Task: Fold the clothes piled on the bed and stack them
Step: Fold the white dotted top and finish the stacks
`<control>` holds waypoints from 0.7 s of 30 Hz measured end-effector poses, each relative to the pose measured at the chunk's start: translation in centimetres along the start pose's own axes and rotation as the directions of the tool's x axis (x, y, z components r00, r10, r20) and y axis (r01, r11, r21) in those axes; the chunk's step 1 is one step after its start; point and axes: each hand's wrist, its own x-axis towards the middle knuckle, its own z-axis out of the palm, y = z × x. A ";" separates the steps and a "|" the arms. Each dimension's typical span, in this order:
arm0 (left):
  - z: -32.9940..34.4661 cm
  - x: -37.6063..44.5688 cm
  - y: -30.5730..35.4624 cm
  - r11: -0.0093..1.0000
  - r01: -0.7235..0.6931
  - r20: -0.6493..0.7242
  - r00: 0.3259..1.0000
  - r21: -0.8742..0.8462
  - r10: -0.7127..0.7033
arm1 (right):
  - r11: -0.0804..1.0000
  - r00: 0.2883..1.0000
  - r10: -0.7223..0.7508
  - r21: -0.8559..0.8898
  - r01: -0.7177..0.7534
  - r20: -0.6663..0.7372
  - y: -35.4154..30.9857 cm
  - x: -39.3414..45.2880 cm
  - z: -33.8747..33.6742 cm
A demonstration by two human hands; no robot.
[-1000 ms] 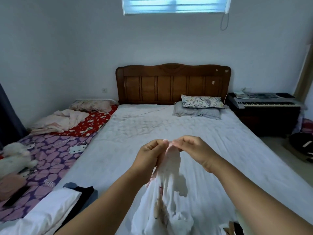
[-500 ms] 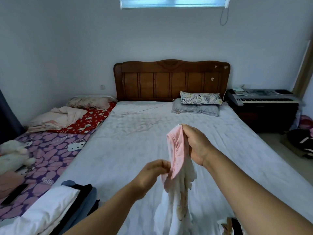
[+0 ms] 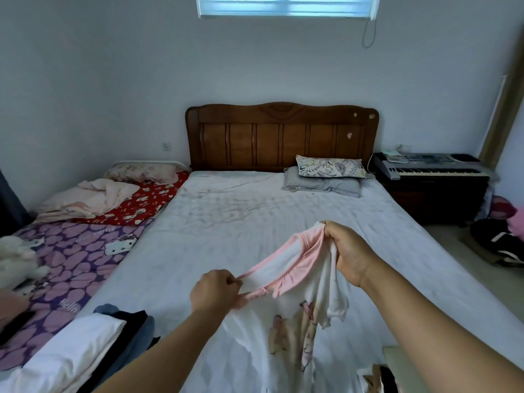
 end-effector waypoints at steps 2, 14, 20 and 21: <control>-0.3 0.7 -0.1 0.985 0.047 -0.048 0.997 -0.164 -0.055 | 0.999 0.999 -0.023 -0.023 0.022 -0.026 0.1 -0.2 -0.7; -4.3 2.1 1.4 0.798 -0.146 0.030 0.979 -0.585 0.201 | 0.491 0.981 0.100 -0.866 0.096 0.166 0.8 -0.4 -4.1; -4.4 1.4 0.7 0.693 -0.563 0.377 0.823 0.450 0.425 | 0.102 0.976 0.161 -0.986 0.134 0.149 1.6 -0.9 -3.7; -4.3 1.2 0.8 0.724 -0.513 0.348 0.855 0.460 0.385 | 0.063 0.981 0.137 -0.989 0.132 0.139 1.9 -0.8 -3.7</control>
